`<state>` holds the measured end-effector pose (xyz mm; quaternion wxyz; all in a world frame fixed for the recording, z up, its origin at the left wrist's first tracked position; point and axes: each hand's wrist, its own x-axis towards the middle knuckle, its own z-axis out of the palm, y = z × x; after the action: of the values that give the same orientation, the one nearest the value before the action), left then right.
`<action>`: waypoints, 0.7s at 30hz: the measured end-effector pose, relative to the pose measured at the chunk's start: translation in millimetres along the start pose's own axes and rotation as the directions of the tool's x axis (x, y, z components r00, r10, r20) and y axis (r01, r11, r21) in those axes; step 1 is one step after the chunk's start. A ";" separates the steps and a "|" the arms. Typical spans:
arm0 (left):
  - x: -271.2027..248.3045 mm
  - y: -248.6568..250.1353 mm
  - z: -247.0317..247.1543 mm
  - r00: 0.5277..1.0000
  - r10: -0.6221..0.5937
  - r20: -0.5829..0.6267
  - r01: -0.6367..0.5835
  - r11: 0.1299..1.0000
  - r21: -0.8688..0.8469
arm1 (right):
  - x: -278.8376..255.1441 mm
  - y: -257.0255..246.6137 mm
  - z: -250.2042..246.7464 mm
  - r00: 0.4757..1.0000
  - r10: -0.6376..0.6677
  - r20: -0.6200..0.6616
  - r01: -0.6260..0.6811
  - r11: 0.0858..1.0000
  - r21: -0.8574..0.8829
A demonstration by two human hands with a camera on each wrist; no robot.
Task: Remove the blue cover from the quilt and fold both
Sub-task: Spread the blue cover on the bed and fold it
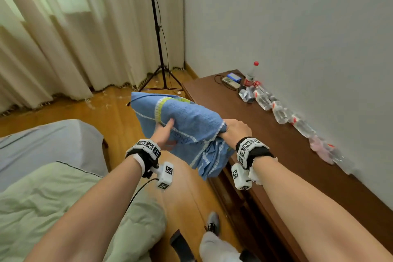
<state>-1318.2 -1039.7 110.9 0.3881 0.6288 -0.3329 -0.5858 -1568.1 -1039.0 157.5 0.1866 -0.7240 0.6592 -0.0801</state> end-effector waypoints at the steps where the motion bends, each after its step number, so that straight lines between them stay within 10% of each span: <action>1: 30.0 13.1 -1.6 0.998 0.052 -0.026 -0.051 0.998 0.021 | 31.7 -1.2 -2.2 1.000 -0.014 0.011 0.014 1.000 0.018; 9: 250.1 150.9 4.2 0.903 0.428 -0.038 -0.347 0.777 0.525 | 285.4 23.1 -18.5 0.995 -0.040 0.096 -0.028 0.789 0.614; 15: 391.1 204.8 80.0 0.958 0.176 0.227 -0.287 0.644 0.709 | 427.2 130.8 -22.6 0.919 0.368 0.140 -0.392 0.886 0.247; 21: 535.4 219.6 132.9 0.869 -0.072 0.489 -0.426 0.392 0.816 | 493.8 157.5 20.0 0.758 0.539 0.367 -0.620 0.771 0.146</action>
<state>-1393.3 -1625.2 46.0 -0.0405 0.5421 -0.7423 -0.3918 -1648.2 -1531.6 15.8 0.3940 -0.4545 0.7988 0.0095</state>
